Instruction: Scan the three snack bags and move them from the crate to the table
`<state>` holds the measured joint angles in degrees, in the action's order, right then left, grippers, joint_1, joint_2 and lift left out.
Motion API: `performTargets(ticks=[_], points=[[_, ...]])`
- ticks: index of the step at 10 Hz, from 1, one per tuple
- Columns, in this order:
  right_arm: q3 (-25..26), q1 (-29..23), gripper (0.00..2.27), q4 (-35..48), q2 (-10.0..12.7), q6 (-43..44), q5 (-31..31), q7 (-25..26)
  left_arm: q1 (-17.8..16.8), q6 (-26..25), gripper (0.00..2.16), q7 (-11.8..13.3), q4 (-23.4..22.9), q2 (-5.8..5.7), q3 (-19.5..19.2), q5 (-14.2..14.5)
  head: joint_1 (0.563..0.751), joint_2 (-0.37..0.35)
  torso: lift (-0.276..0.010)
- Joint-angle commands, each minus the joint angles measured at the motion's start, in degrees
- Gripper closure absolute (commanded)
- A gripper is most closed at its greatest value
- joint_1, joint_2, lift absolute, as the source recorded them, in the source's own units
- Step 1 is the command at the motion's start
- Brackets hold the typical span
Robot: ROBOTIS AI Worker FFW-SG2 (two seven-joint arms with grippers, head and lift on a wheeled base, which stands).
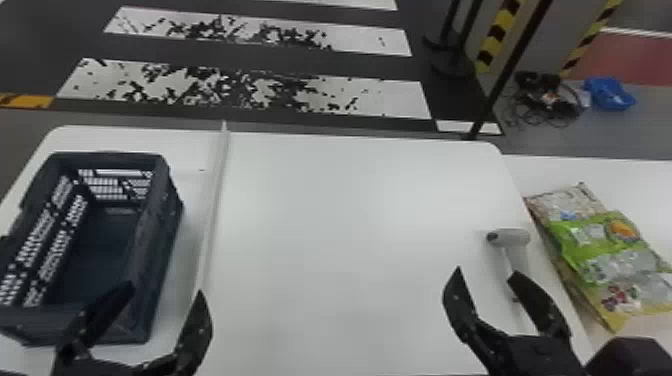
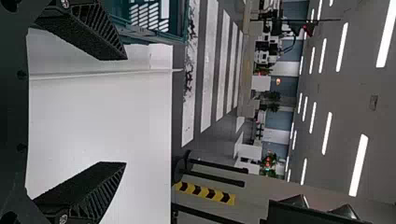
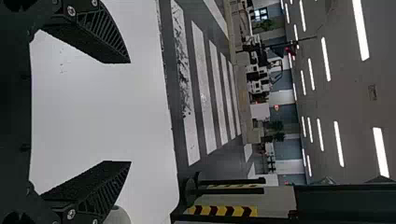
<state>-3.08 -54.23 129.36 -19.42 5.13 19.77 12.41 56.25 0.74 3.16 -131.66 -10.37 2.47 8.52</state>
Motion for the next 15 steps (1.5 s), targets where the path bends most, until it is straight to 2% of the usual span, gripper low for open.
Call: performTargets(ticks=[1, 15], points=[[0.0, 0.0, 0.12, 0.01, 0.0, 0.01, 0.0, -0.02, 0.0, 0.0, 0.07, 0.0, -0.09, 0.0, -0.1, 0.0, 0.695, -0.109, -0.062], [0.35, 0.0, 0.12, -0.07, 0.0, 1.41, 0.18, -0.02, -0.09, 0.18, 0.07, 0.0, -0.18, 0.0, -0.54, 0.09, 0.695, -0.108, -0.062]])
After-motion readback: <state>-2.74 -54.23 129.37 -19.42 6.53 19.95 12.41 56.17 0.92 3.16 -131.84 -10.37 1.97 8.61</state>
